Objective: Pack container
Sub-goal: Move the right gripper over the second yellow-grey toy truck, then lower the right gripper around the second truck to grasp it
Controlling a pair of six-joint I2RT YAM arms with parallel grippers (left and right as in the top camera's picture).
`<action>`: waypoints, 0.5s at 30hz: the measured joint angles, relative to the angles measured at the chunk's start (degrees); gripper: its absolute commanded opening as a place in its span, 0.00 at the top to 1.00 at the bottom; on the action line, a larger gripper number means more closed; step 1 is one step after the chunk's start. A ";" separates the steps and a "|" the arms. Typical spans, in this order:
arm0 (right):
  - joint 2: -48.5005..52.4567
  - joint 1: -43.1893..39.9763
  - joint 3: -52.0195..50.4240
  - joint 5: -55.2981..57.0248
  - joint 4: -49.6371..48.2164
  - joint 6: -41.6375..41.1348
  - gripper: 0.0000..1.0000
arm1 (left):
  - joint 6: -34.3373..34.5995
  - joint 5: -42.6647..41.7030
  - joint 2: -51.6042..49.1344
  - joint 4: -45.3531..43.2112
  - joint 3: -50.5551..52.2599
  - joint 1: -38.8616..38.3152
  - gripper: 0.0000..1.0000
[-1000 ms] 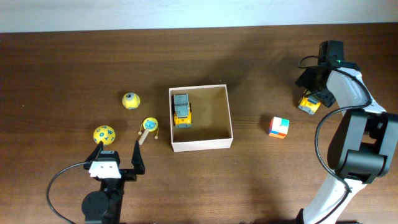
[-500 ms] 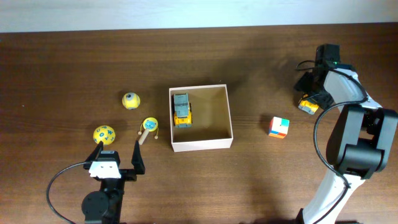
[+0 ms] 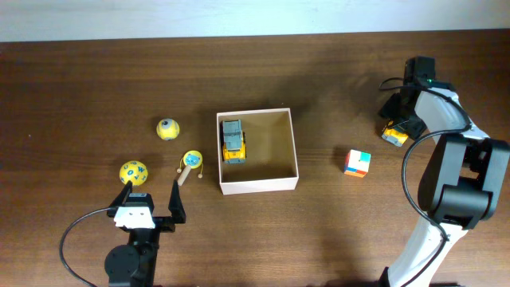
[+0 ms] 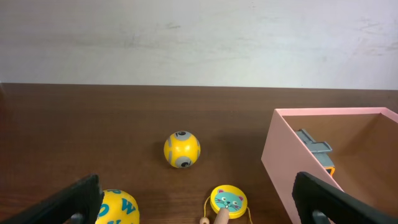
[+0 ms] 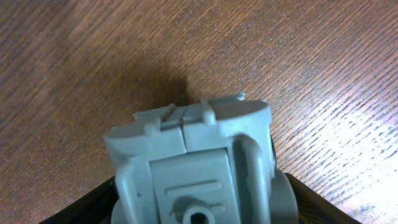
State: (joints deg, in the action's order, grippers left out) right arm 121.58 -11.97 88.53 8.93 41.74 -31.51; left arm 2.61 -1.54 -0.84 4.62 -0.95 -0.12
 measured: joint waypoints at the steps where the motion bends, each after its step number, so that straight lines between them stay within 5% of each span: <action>1: 0.00 0.00 0.00 0.00 0.20 0.00 0.28 | 0.00 0.00 0.00 0.00 0.00 0.00 0.01; 15: -1.51 0.00 0.00 -0.02 1.25 0.92 0.29 | 0.00 -0.02 0.00 0.00 0.00 0.00 0.01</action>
State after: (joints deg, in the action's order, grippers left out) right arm 120.07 -11.97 88.53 8.91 42.98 -30.59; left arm 2.61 -1.56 -0.84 4.62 -0.95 -0.12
